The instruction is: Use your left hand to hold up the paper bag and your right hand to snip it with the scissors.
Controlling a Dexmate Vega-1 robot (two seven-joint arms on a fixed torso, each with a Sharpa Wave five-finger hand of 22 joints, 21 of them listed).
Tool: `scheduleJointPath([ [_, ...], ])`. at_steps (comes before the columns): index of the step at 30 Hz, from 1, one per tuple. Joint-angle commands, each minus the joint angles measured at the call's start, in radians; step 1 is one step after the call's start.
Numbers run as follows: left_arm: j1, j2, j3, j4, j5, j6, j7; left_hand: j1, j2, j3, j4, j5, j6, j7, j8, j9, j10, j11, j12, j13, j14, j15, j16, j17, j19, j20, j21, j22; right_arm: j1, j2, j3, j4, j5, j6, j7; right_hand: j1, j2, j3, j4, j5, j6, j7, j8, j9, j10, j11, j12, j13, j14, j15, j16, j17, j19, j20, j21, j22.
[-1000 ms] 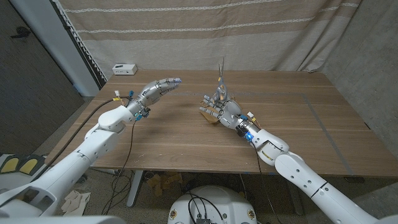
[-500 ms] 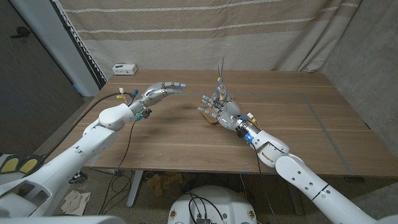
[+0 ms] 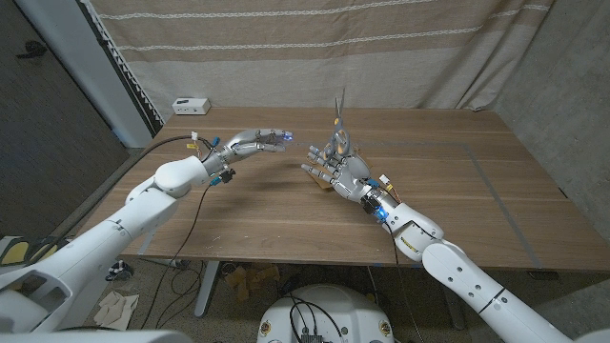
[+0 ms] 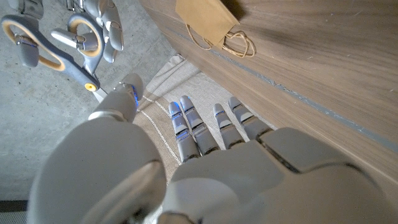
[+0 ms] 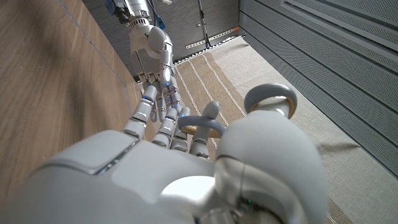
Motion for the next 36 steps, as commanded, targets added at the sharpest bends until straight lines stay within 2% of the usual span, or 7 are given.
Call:
scheduleJointPath([
  [1, -0.021, 0.026, 0.033, -0.038, 0.136, 0.031, 0.057, 0.015, 0.002, -0.007, 0.001, 0.005, -0.001, 0.000, 0.007, 0.003, -0.006, 0.001, 0.000, 0.003, -0.002, -0.150, -0.001, 0.001, 0.010, -0.053, -0.001, 0.000, -0.009, 0.017, -0.004, 0.014, 0.022, 0.011, 0.031, -0.009, -0.001, -0.007, 0.000, 0.007, 0.009, -0.002, 0.007, 0.030, 0.008, 0.001, 0.004, 0.006, 0.009, 0.000, -0.002, 0.004, 0.009, 0.003, -0.004, 0.002],
  [6, -0.040, 0.019, 0.049, -0.021, 0.158, 0.024, 0.049, 0.012, 0.000, -0.015, 0.003, 0.006, 0.002, 0.001, 0.013, 0.005, -0.007, 0.001, 0.002, 0.003, -0.003, -0.148, 0.000, 0.001, 0.012, -0.053, -0.004, 0.001, -0.014, 0.016, 0.000, 0.010, 0.019, 0.018, 0.031, -0.008, 0.001, -0.006, 0.000, 0.008, 0.012, 0.000, 0.009, 0.030, 0.011, 0.000, 0.003, 0.006, 0.010, 0.001, -0.005, 0.004, 0.011, 0.003, -0.009, 0.002],
  [10, -0.059, 0.016, 0.066, -0.017, 0.232, 0.010, 0.077, 0.004, -0.002, -0.027, 0.007, 0.008, 0.019, 0.002, 0.025, 0.007, -0.003, 0.001, 0.006, 0.003, -0.001, -0.151, 0.002, 0.001, 0.017, -0.054, -0.007, 0.001, -0.015, 0.014, 0.002, 0.005, 0.012, 0.024, 0.031, -0.009, 0.001, -0.007, -0.001, 0.009, 0.011, 0.000, 0.011, 0.032, 0.010, 0.001, 0.001, 0.006, 0.011, 0.000, -0.007, 0.004, 0.011, 0.002, -0.011, 0.002],
  [20, -0.083, 0.022, 0.087, -0.024, 0.371, -0.019, 0.134, 0.006, 0.001, -0.033, 0.006, 0.011, 0.025, 0.001, 0.029, 0.007, -0.001, 0.001, 0.009, 0.003, 0.000, -0.155, 0.002, 0.001, 0.020, -0.057, -0.009, 0.001, -0.017, 0.013, 0.003, 0.002, 0.007, 0.031, 0.030, -0.016, -0.001, -0.009, 0.002, 0.008, 0.010, 0.002, 0.012, 0.031, 0.011, 0.002, -0.002, 0.006, 0.013, 0.001, -0.011, 0.005, 0.016, 0.003, -0.018, 0.002],
  [30, -0.078, 0.058, 0.094, -0.116, 0.614, 0.030, 0.251, 0.009, 0.003, -0.036, 0.005, 0.013, 0.028, 0.001, 0.032, 0.007, 0.003, 0.001, 0.012, 0.003, 0.001, -0.159, 0.003, 0.001, 0.023, -0.058, -0.011, 0.001, -0.011, 0.012, 0.007, 0.010, 0.019, 0.027, 0.042, -0.018, 0.001, -0.009, 0.002, 0.009, 0.011, -0.002, 0.012, 0.028, 0.014, -0.001, -0.003, 0.006, 0.016, -0.001, -0.015, 0.005, 0.019, 0.003, -0.024, 0.002],
  [33, -0.083, 0.064, 0.103, -0.139, 0.702, 0.043, 0.284, 0.019, 0.008, -0.043, 0.005, 0.019, 0.062, 0.002, 0.049, 0.011, 0.027, 0.001, 0.024, 0.004, 0.006, -0.160, 0.005, 0.000, 0.029, -0.056, -0.016, 0.000, -0.008, 0.013, 0.009, 0.015, 0.026, 0.026, 0.052, -0.018, 0.001, -0.009, 0.002, 0.009, 0.011, 0.000, 0.013, 0.028, 0.014, -0.001, -0.004, 0.006, 0.017, -0.001, -0.016, 0.005, 0.021, 0.002, -0.026, 0.002],
  [36, -0.092, 0.067, 0.114, -0.153, 0.766, 0.051, 0.298, 0.020, 0.009, -0.044, 0.005, 0.020, 0.065, 0.001, 0.049, 0.010, 0.029, 0.001, 0.025, 0.005, 0.009, -0.161, 0.006, 0.000, 0.030, -0.056, -0.017, 0.001, -0.006, 0.016, 0.010, 0.019, 0.030, 0.026, 0.061, -0.019, 0.003, -0.008, 0.002, 0.008, 0.011, -0.003, 0.011, 0.024, 0.014, -0.001, -0.006, 0.006, 0.017, 0.000, -0.018, 0.006, 0.021, 0.002, -0.029, 0.002],
])
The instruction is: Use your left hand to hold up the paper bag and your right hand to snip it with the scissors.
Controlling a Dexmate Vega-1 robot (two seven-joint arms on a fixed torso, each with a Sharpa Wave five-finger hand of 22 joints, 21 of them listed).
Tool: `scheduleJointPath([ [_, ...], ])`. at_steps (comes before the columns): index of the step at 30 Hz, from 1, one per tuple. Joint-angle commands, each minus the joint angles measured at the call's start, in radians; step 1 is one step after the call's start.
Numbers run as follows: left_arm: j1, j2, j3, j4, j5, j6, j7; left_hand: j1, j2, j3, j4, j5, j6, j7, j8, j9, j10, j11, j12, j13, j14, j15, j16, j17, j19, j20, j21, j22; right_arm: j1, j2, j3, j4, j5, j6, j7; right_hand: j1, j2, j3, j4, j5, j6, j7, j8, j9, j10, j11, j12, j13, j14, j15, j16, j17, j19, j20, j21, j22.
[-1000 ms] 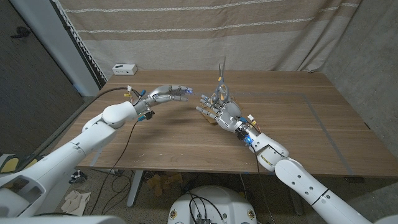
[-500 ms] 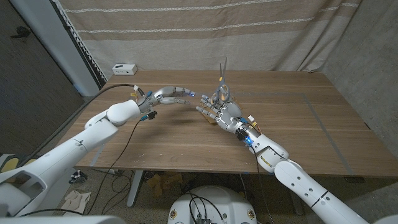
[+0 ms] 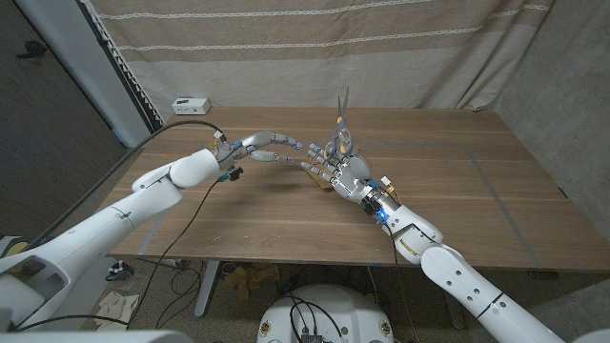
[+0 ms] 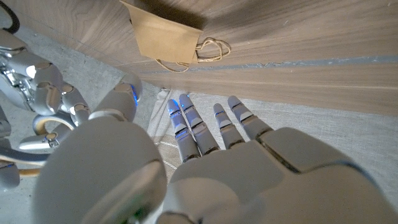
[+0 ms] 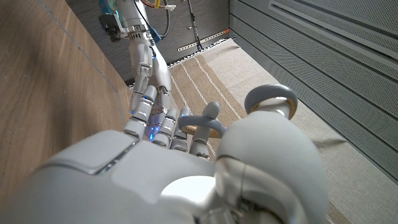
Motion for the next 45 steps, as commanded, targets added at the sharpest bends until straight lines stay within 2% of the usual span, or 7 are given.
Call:
scheduleJointPath([
  [1, -0.019, 0.023, 0.030, -0.077, 0.279, 0.044, 0.101, 0.011, 0.000, -0.006, 0.002, 0.005, 0.013, 0.000, 0.008, 0.003, 0.013, -0.001, 0.006, 0.002, 0.010, -0.161, 0.006, -0.001, 0.009, -0.056, -0.002, 0.000, 0.010, 0.000, 0.004, 0.013, 0.015, -0.005, 0.022, -0.009, 0.003, -0.005, 0.000, 0.008, 0.009, -0.003, 0.008, 0.026, 0.009, 0.001, -0.002, 0.002, 0.007, 0.000, -0.003, 0.006, 0.009, 0.000, -0.007, 0.002],
  [6, -0.041, 0.020, 0.053, -0.087, 0.372, 0.049, 0.115, 0.017, 0.001, -0.014, 0.004, 0.010, 0.055, 0.000, 0.024, 0.003, 0.041, -0.001, 0.017, 0.003, 0.010, -0.165, 0.005, -0.001, 0.014, -0.056, -0.008, 0.001, 0.014, 0.004, 0.005, 0.019, 0.021, -0.006, 0.035, -0.011, 0.003, -0.006, -0.001, 0.008, 0.022, 0.001, 0.001, 0.006, 0.019, 0.005, -0.002, 0.002, 0.028, -0.017, 0.002, 0.007, 0.013, 0.000, -0.012, 0.003],
  [13, -0.076, 0.011, 0.086, -0.082, 0.476, 0.035, 0.130, 0.022, -0.001, -0.022, 0.003, 0.014, 0.055, -0.001, 0.020, 0.001, 0.028, 0.000, 0.011, 0.001, -0.004, -0.166, -0.001, -0.001, 0.016, -0.057, -0.013, 0.001, 0.012, 0.000, 0.012, 0.015, 0.026, -0.013, 0.030, -0.010, 0.004, -0.005, -0.002, 0.008, 0.023, 0.000, 0.003, 0.005, 0.018, 0.002, -0.004, 0.002, 0.024, -0.013, -0.002, 0.008, 0.016, -0.003, -0.016, 0.003],
  [21, -0.097, -0.006, 0.117, -0.097, 0.583, 0.064, 0.145, 0.024, -0.001, -0.026, 0.003, 0.016, 0.054, -0.001, 0.018, -0.001, 0.019, 0.000, 0.007, 0.001, -0.006, -0.166, -0.001, -0.001, 0.012, -0.052, -0.017, 0.001, 0.014, -0.007, 0.021, 0.013, 0.033, -0.023, 0.025, -0.011, 0.004, -0.005, -0.003, 0.008, 0.023, 0.001, 0.005, 0.004, 0.019, 0.005, -0.007, 0.003, 0.020, -0.006, -0.007, 0.008, 0.020, -0.002, -0.020, 0.003],
  [23, -0.107, -0.009, 0.127, -0.093, 0.589, 0.056, 0.132, 0.025, -0.001, -0.030, 0.004, 0.019, 0.050, -0.001, 0.015, -0.002, 0.008, 0.000, 0.003, 0.000, -0.017, -0.161, -0.004, -0.001, 0.006, -0.046, -0.022, 0.001, 0.015, -0.008, 0.023, 0.014, 0.034, -0.024, 0.028, -0.011, 0.004, -0.005, -0.003, 0.007, 0.023, 0.000, 0.005, 0.004, 0.018, 0.006, -0.008, 0.003, 0.019, -0.006, -0.008, 0.008, 0.020, -0.003, -0.022, 0.003],
  [31, -0.121, -0.020, 0.158, -0.091, 0.688, 0.054, 0.184, 0.027, 0.001, -0.032, 0.005, 0.021, 0.048, -0.001, 0.013, -0.003, -0.002, 0.000, -0.001, 0.000, -0.021, -0.162, -0.004, -0.001, 0.003, -0.043, -0.025, 0.001, 0.015, -0.011, 0.032, 0.013, 0.038, -0.028, 0.024, -0.012, 0.005, -0.004, -0.003, 0.007, 0.025, -0.001, 0.004, -0.001, 0.018, 0.005, -0.011, 0.003, 0.020, -0.008, -0.012, 0.008, 0.022, -0.003, -0.027, 0.003],
  [45, -0.155, -0.035, 0.208, -0.056, 0.795, 0.047, 0.244, 0.033, 0.005, -0.033, 0.004, 0.024, 0.056, -0.001, 0.015, -0.002, -0.004, -0.001, -0.001, 0.000, -0.013, -0.165, 0.000, -0.001, 0.011, -0.042, -0.024, 0.001, 0.011, -0.003, 0.041, 0.013, 0.031, -0.011, 0.014, -0.014, 0.007, -0.004, -0.003, 0.006, 0.024, -0.002, 0.008, 0.000, 0.018, 0.005, -0.016, 0.004, 0.023, -0.007, -0.016, 0.009, 0.026, -0.002, -0.036, 0.004],
])
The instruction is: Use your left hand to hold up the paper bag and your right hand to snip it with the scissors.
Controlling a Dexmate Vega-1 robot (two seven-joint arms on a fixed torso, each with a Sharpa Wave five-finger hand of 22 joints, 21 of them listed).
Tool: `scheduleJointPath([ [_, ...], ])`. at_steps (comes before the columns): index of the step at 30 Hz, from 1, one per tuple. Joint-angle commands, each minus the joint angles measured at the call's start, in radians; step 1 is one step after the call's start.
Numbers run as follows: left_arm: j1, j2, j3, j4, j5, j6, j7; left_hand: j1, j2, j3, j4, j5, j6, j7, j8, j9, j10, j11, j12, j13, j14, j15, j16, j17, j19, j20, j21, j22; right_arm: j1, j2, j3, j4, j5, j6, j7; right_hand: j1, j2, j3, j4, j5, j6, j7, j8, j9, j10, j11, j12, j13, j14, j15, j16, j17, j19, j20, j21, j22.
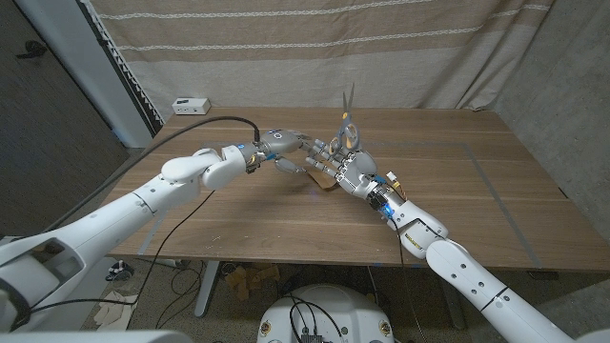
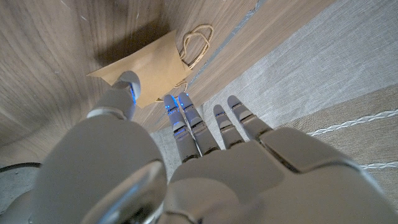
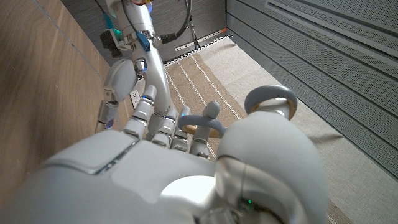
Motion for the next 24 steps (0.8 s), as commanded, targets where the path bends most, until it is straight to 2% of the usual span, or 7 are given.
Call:
scheduleJointPath([
  [1, -0.030, -0.010, 0.045, 0.028, 0.107, -0.009, 0.048, 0.012, -0.001, -0.005, 0.001, 0.007, 0.007, -0.003, 0.000, 0.000, -0.005, -0.003, -0.002, 0.002, 0.003, -0.170, 0.000, -0.001, 0.003, -0.044, -0.002, 0.001, -0.002, 0.006, 0.009, -0.001, -0.005, 0.014, -0.009, -0.007, -0.001, -0.004, -0.003, 0.006, 0.009, 0.000, 0.011, 0.001, 0.008, 0.004, -0.001, 0.004, 0.008, 0.004, -0.002, 0.004, 0.007, -0.002, -0.003, 0.001],
  [24, -0.072, -0.019, 0.093, 0.112, 0.155, -0.028, 0.106, 0.021, 0.003, -0.005, 0.000, 0.010, 0.013, -0.004, 0.001, 0.000, 0.001, -0.004, 0.001, 0.003, 0.001, -0.171, -0.001, -0.001, 0.007, -0.044, -0.003, 0.001, 0.029, 0.021, -0.004, 0.012, -0.018, 0.006, -0.023, -0.012, 0.001, -0.004, -0.002, 0.005, 0.010, 0.002, 0.015, 0.000, 0.010, 0.007, -0.008, 0.005, 0.010, 0.005, -0.010, 0.005, 0.011, -0.003, -0.017, 0.002],
])
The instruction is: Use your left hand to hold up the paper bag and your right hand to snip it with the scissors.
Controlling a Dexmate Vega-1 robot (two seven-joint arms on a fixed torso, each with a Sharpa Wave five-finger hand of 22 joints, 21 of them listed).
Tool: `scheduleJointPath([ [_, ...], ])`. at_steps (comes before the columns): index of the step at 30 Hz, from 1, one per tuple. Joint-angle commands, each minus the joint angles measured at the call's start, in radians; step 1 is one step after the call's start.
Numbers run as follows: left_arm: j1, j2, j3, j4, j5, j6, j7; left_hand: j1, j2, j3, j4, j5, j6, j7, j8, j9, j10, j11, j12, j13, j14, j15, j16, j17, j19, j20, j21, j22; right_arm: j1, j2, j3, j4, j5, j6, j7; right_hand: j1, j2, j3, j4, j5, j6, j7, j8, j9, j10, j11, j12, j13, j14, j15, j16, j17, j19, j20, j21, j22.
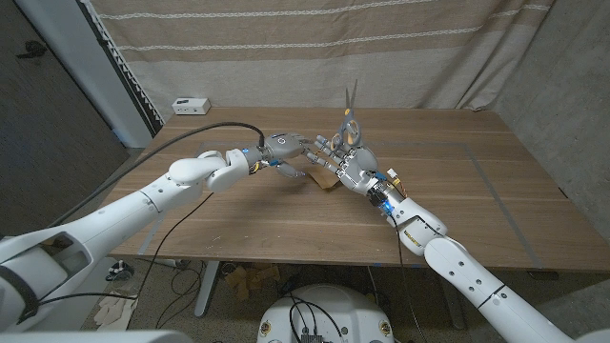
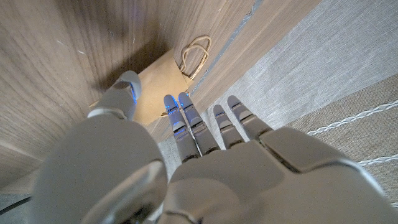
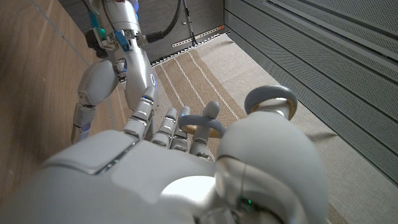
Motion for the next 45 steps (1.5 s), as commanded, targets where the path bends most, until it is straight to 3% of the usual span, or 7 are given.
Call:
scheduleJointPath([
  [1, -0.026, -0.011, 0.031, 0.051, 0.040, -0.012, 0.047, 0.013, 0.004, -0.005, 0.000, 0.005, 0.008, 0.002, 0.001, 0.000, 0.001, -0.004, 0.001, 0.003, 0.000, -0.171, -0.001, -0.001, 0.007, -0.044, -0.003, 0.001, 0.014, 0.002, -0.004, 0.002, -0.010, -0.007, -0.013, -0.008, -0.003, -0.004, -0.002, 0.005, 0.010, 0.002, 0.015, 0.001, 0.004, 0.002, -0.004, 0.005, 0.004, 0.001, -0.007, 0.005, 0.005, 0.005, -0.002, 0.002],
  [12, -0.035, -0.026, 0.063, 0.098, 0.075, -0.006, 0.141, 0.025, 0.008, -0.002, -0.002, 0.007, 0.007, 0.001, 0.000, -0.001, 0.003, -0.004, 0.002, 0.003, 0.002, -0.174, 0.000, -0.001, 0.015, -0.048, -0.003, 0.001, 0.013, 0.001, -0.003, -0.007, -0.012, -0.005, -0.022, -0.010, -0.002, -0.004, -0.002, 0.004, 0.009, 0.002, 0.016, 0.001, 0.006, 0.001, -0.006, 0.006, 0.006, 0.000, -0.010, 0.005, 0.007, 0.005, -0.008, 0.002],
  [14, -0.039, -0.027, 0.071, 0.095, 0.080, 0.001, 0.118, 0.028, 0.009, -0.001, -0.002, 0.008, 0.008, 0.001, 0.001, 0.000, 0.003, -0.004, 0.002, 0.003, 0.000, -0.172, -0.001, -0.002, 0.018, -0.050, -0.002, 0.001, 0.012, -0.001, -0.002, -0.012, -0.015, -0.005, -0.027, -0.010, -0.001, -0.004, -0.002, 0.004, 0.010, 0.003, 0.016, 0.001, 0.007, 0.000, -0.006, 0.006, 0.006, 0.001, -0.010, 0.006, 0.008, 0.005, -0.009, 0.002],
  [33, -0.059, -0.058, 0.128, 0.157, 0.111, 0.020, 0.206, 0.059, 0.020, 0.005, 0.001, 0.012, 0.034, 0.002, 0.010, 0.003, -0.018, -0.004, -0.006, 0.000, -0.010, -0.173, -0.001, -0.001, 0.026, -0.064, -0.007, 0.002, 0.012, -0.006, -0.006, -0.019, -0.024, 0.002, -0.027, -0.009, 0.000, -0.002, -0.005, 0.004, 0.007, 0.003, 0.018, 0.002, 0.008, 0.002, -0.012, 0.007, 0.008, 0.000, -0.016, 0.006, 0.008, 0.005, -0.021, 0.003],
  [45, -0.109, -0.098, 0.177, 0.234, 0.139, 0.017, 0.268, 0.090, 0.039, 0.020, 0.003, 0.012, 0.067, 0.001, 0.022, 0.003, 0.009, -0.005, 0.005, 0.001, 0.008, -0.176, 0.007, 0.000, 0.041, -0.070, -0.005, 0.004, 0.016, -0.013, -0.007, -0.026, -0.026, -0.006, -0.036, -0.017, 0.000, -0.004, -0.002, 0.002, 0.012, 0.000, 0.016, -0.005, 0.013, -0.001, -0.014, 0.008, 0.016, -0.003, -0.018, 0.007, 0.009, 0.006, -0.029, 0.003],
])
